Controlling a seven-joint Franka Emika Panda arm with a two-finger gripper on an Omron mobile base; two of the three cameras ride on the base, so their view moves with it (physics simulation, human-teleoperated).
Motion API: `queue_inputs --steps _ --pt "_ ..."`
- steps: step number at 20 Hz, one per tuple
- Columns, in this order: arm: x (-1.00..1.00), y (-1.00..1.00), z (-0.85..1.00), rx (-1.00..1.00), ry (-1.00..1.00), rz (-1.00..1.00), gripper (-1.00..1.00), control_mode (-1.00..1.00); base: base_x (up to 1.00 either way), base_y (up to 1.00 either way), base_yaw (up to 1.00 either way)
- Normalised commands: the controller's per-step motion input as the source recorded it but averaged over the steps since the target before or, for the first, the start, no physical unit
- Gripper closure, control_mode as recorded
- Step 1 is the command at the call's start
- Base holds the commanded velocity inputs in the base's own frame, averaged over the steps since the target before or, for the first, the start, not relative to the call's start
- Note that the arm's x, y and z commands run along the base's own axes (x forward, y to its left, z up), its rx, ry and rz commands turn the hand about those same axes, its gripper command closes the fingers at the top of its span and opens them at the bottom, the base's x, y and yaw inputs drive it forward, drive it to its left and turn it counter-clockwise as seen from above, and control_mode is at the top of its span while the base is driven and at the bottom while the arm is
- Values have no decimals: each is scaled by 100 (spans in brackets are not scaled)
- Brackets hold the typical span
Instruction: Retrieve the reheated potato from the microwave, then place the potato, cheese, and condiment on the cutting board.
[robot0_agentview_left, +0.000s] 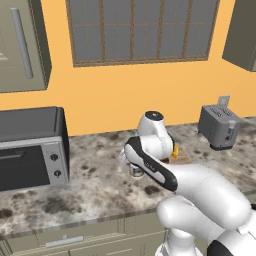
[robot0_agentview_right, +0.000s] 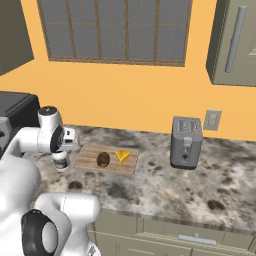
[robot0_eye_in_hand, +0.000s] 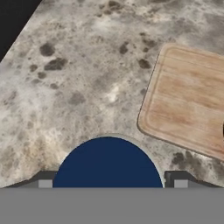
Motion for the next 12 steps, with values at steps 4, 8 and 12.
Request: queue_inputs --steps 4,8,12 --pt "65 -31 23 0 0 0 100 -100 0 0 0" --pt "69 -24 16 0 0 0 100 -100 0 0 0" --pt "56 -23 3 0 0 0 100 -100 0 0 0"
